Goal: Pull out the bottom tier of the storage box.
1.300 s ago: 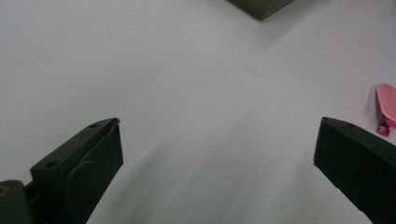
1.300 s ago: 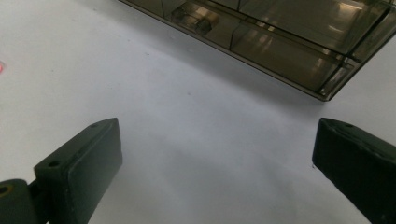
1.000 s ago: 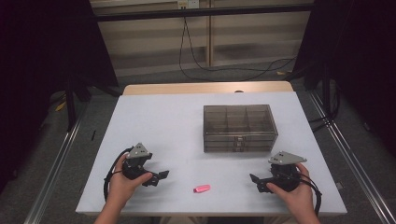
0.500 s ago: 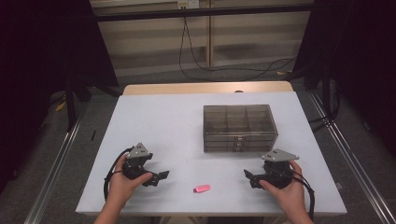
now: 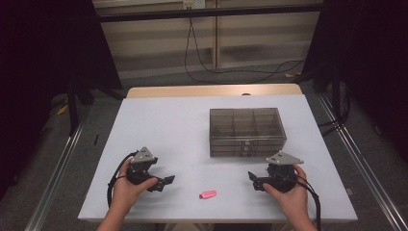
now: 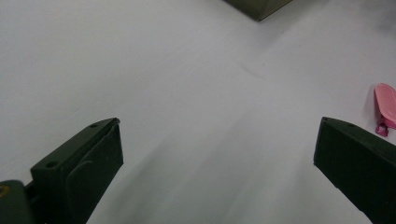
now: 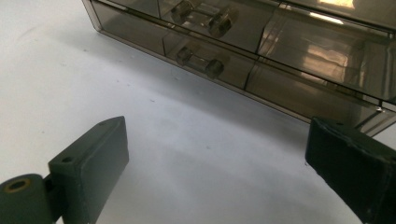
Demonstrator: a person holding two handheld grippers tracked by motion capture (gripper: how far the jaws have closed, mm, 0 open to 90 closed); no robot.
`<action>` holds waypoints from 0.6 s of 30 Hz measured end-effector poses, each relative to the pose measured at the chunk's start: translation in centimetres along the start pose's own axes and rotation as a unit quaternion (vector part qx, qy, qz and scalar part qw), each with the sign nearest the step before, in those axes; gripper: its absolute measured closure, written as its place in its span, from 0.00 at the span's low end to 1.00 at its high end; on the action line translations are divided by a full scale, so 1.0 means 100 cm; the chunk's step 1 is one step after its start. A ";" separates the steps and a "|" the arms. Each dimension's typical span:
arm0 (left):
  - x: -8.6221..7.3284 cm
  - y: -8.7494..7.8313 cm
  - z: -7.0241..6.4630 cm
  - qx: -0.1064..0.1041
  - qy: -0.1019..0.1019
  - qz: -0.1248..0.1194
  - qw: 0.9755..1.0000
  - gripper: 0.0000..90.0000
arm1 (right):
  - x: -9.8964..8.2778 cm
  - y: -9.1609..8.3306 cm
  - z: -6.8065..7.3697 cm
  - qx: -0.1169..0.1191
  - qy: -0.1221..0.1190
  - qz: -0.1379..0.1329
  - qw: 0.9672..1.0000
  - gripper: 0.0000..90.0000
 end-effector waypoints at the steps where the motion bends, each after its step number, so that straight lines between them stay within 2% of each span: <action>1: 0.000 0.000 0.000 0.000 0.000 0.000 1.000 0.02 | 0.000 0.000 0.000 0.000 0.000 0.000 1.000 0.07; 18: 0.000 0.000 0.000 0.004 0.000 0.004 1.000 0.02 | 0.006 0.010 0.005 -0.027 0.010 -0.006 1.000 0.13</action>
Point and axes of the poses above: each handheld gripper's, and its own axes: y roughly forward along the jaws, x roughly out of its top, z roughly to its left, the point moved 3 cm from there along y, roughly forward along the jaws, and after that the axes turned 4 degrees about x, right-handed, at the moved point
